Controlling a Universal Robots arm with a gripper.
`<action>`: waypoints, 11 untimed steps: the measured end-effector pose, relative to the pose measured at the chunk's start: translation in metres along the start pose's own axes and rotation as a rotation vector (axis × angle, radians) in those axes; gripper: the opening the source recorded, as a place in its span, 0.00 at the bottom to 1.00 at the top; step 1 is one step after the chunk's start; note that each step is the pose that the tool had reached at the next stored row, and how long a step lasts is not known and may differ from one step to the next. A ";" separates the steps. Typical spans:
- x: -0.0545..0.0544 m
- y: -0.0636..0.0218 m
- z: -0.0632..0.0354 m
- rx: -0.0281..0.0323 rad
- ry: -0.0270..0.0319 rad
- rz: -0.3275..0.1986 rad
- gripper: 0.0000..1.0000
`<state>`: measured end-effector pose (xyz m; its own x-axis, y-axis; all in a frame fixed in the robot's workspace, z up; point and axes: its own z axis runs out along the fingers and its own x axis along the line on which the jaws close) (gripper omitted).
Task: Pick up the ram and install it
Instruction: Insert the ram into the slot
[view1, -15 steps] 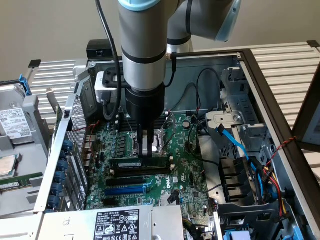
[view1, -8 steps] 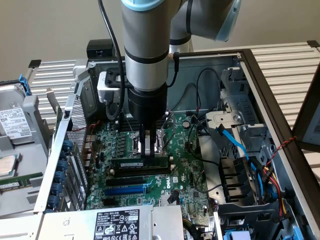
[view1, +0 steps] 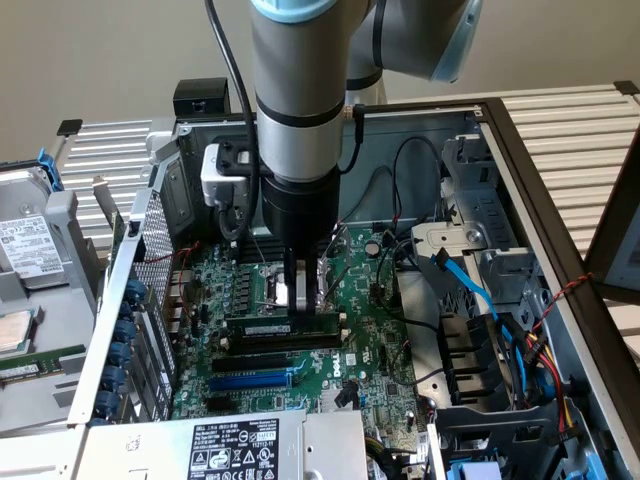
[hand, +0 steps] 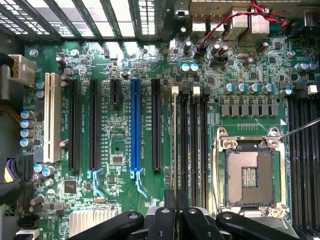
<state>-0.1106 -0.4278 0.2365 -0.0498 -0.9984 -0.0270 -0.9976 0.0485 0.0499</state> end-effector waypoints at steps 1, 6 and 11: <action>0.000 0.0000 0.0004 -0.0005 -0.0003 -0.006 0.12; 0.000 -0.0008 0.0022 -0.0016 -0.0136 -0.021 0.12; 0.000 -0.0010 0.0039 -0.0121 -0.0317 -0.022 0.12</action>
<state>-0.1098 -0.4277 0.2325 -0.0300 -0.9978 -0.0599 -0.9978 0.0263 0.0610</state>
